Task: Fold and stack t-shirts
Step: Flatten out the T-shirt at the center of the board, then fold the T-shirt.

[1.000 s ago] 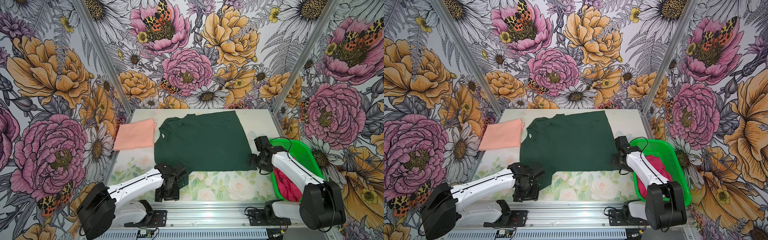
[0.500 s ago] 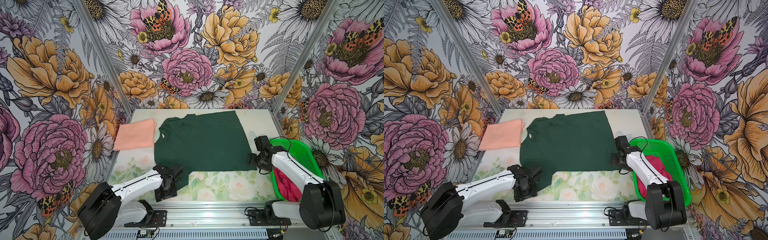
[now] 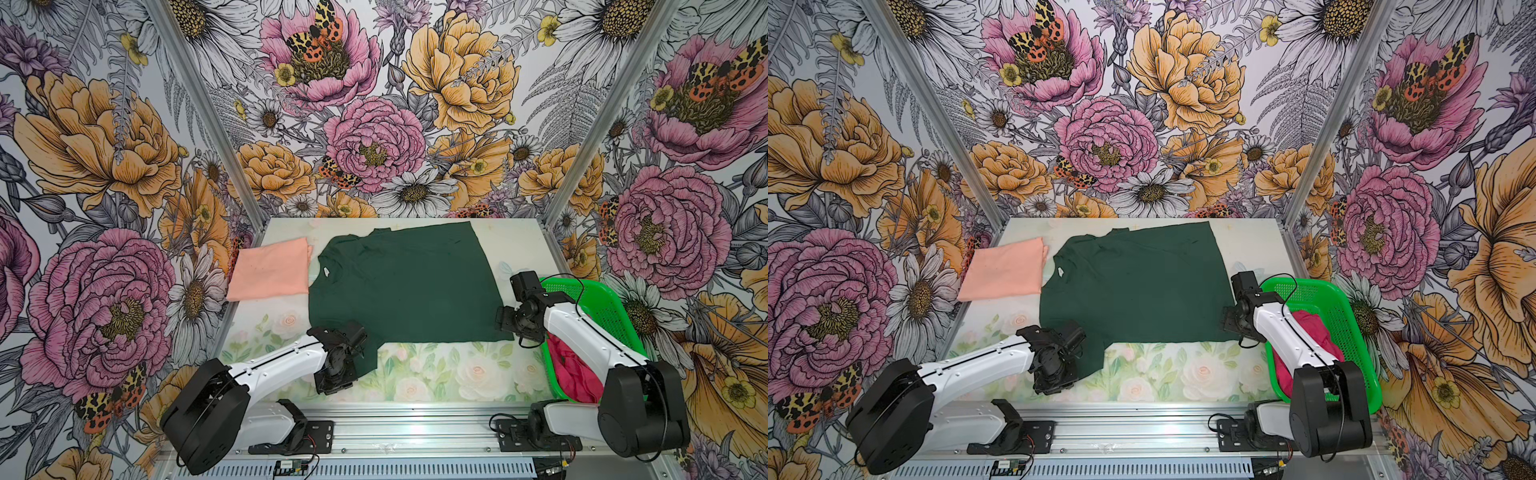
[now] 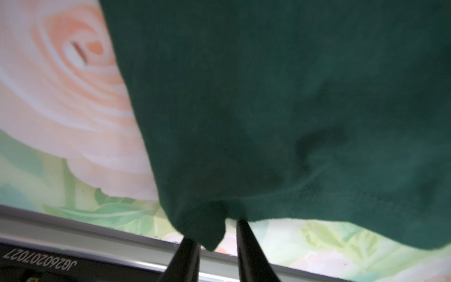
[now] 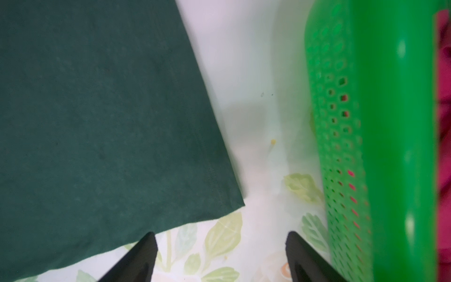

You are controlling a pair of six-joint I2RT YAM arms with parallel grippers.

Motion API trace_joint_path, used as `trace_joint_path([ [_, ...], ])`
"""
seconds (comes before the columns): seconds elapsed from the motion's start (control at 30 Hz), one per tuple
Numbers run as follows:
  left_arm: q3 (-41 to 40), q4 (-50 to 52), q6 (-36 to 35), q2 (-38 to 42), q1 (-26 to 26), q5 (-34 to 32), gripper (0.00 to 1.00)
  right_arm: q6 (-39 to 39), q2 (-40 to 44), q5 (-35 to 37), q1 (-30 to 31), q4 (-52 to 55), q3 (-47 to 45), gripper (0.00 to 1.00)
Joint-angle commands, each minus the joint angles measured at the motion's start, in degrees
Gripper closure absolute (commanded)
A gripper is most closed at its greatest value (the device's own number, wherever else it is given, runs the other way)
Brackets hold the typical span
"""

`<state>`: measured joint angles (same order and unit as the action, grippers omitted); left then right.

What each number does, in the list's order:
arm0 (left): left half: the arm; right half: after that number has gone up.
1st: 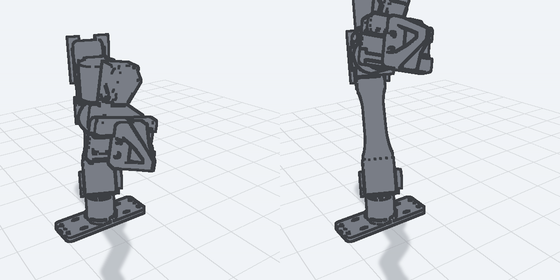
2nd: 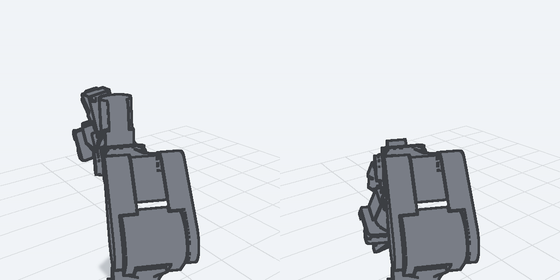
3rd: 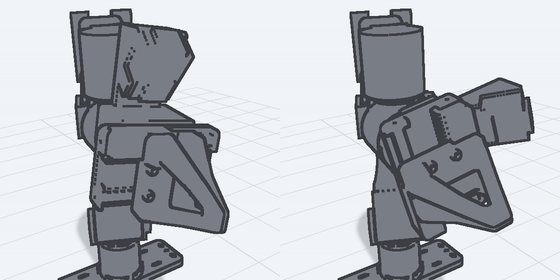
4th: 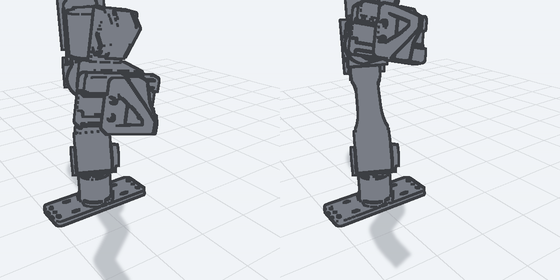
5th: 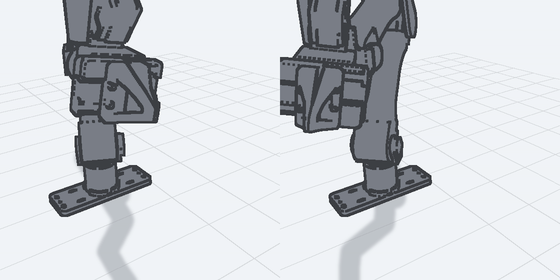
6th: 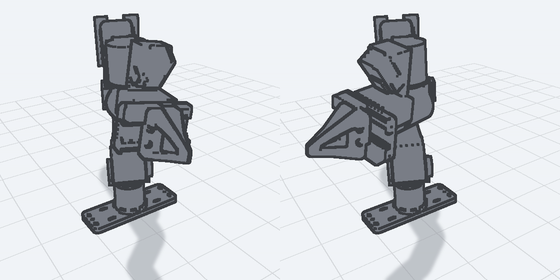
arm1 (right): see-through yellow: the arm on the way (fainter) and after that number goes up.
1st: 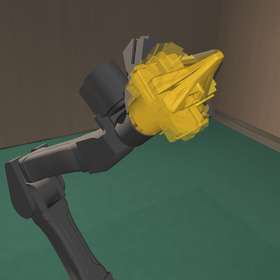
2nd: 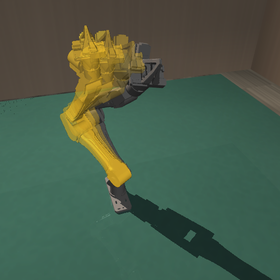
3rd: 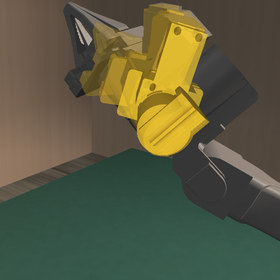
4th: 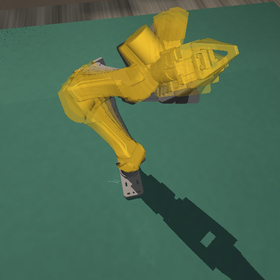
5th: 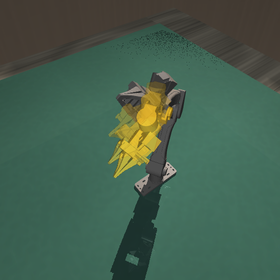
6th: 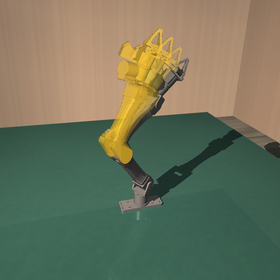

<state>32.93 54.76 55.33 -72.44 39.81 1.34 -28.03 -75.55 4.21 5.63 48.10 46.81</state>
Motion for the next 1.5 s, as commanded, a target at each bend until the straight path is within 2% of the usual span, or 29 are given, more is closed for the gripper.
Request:
trace_joint_path([
  [0.0, -4.5, -9.1, -1.3, -1.9, -1.8, -8.2, 0.85, -1.3, -1.5, -0.4, -0.8, -1.5, -1.0, 0.17],
  [0.1, -4.7, -9.3, -2.3, 0.0, -2.6, -8.0, 0.94, -1.8, -3.2, -1.3, -1.3, -2.7, -1.3, 0.23],
  [0.3, -4.9, -9.5, -3.3, 1.1, -3.6, -7.9, 0.95, -1.8, -6.3, -1.5, -1.8, -4.0, -1.3, 0.32],
  [0.37, -4.8, -9.5, -3.2, 1.1, -3.5, -8.3, 0.99, -1.5, -7.6, -2.2, -2.1, -4.5, -1.3, 0.35],
  [0.67, -3.9, -9.4, -2.4, -0.7, -3.6, -9.4, 1.00, -1.6, -14.2, -1.8, -3.5, -7.1, -2.2, 0.32],
  [0.73, -3.6, -9.4, -2.9, -1.5, -3.7, -9.1, 0.93, -1.2, -15.6, -2.7, -3.6, -7.8, -2.2, 0.34],
  [0.8, -3.4, -9.4, -3.1, -2.3, -3.6, -8.9, 0.81, -1.0, -16.1, -2.9, -3.7, -7.9, -1.9, 0.37],
  [0.9, -3.1, -9.3, -3.8, -3.0, -3.6, -8.6, 0.75, -0.6, -16.1, -3.7, -3.7, -8.0, -1.8, 0.45],
  [0.93, -3.1, -9.2, -4.0, -2.9, -3.4, -8.6, 0.77, -0.2, -16.1, -4.1, -3.7, -8.1, -1.8, 0.51],
  [0.97, -3.2, -9.2, -4.2, -2.4, -3.1, -8.7, 0.93, 0.2, -16.1, -4.8, -3.7, -8.2, -1.9, 0.58],
  [1.0, -3.3, -9.1, -4.0, -1.8, -2.8, -9.2, 1.00, 0.5, -16.1, -5.3, -3.7, -8.3, -2.0, 0.63],
  [1.07, -3.8, -8.9, -3.7, 0.9, -2.6, -9.5, 1.00, 0.9, -15.6, -6.4, -3.7, -8.4, -2.3, 0.73],
  [1.1, -3.9, -8.8, -3.7, 2.2, -2.6, -9.5, 1.00, 1.0, -15.2, -6.7, -3.7, -8.4, -2.4, 0.74],
  [1.3, -3.3, -5.2, -2.7, 10.2, -2.8, -9.5, 1.00, 1.5, -12.1, -8.3, -3.7, -8.3, -2.9, 0.82],
  [1.47, 1.4, -0.4, -0.3, 14.9, -0.6, -12.0, 1.00, 1.4, -8.9, -9.4, -3.7, -8.3, -3.5, 0.85],
])
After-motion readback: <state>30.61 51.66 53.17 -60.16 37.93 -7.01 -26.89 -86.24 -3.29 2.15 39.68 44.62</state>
